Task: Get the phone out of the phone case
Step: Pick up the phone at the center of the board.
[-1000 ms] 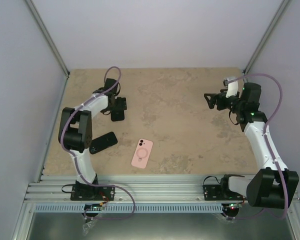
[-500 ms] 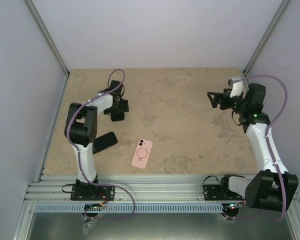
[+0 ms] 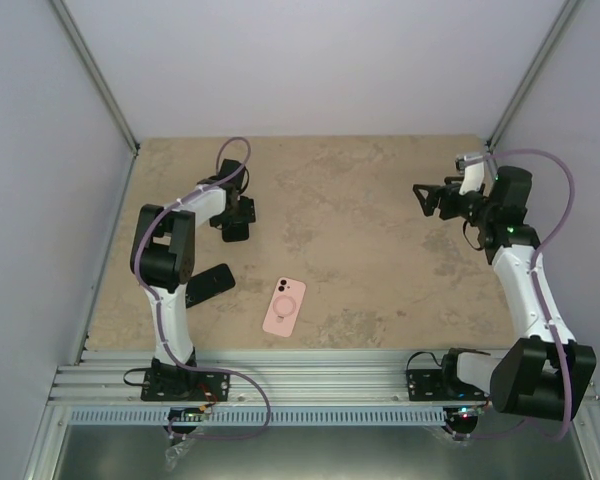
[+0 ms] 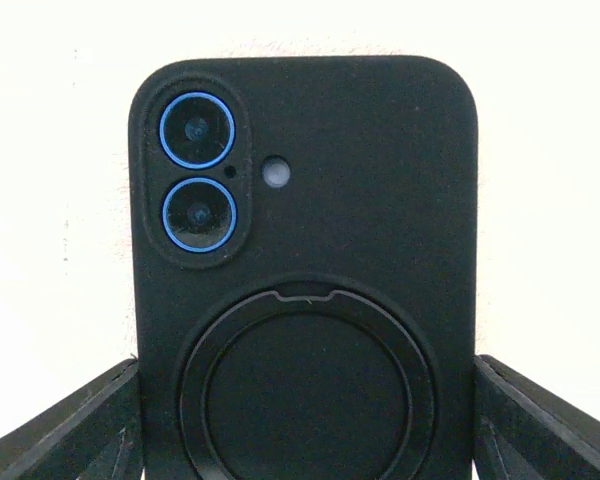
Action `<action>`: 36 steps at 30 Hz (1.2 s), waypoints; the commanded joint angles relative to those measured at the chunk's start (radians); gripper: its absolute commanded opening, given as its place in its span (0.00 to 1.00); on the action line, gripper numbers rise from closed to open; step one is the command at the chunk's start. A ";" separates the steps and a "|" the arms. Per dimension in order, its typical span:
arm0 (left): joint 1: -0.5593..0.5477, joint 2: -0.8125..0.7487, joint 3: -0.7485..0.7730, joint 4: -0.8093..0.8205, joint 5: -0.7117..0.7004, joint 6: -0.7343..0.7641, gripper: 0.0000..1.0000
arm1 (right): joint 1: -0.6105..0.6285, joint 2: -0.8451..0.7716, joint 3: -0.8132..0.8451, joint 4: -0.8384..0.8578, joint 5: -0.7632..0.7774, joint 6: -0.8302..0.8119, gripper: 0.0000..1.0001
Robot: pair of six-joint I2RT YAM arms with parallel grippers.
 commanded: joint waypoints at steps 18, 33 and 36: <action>-0.022 -0.379 -0.002 -0.102 0.723 0.343 0.45 | 0.016 0.074 0.183 -0.156 -0.332 -0.421 0.98; -0.201 -0.599 -0.060 -0.323 1.162 0.539 0.44 | 0.290 -0.063 0.300 -0.549 -0.312 -1.191 0.98; -0.234 -0.603 -0.056 -0.380 1.193 0.567 0.44 | 0.391 -0.075 0.331 -0.593 -0.231 -1.279 0.98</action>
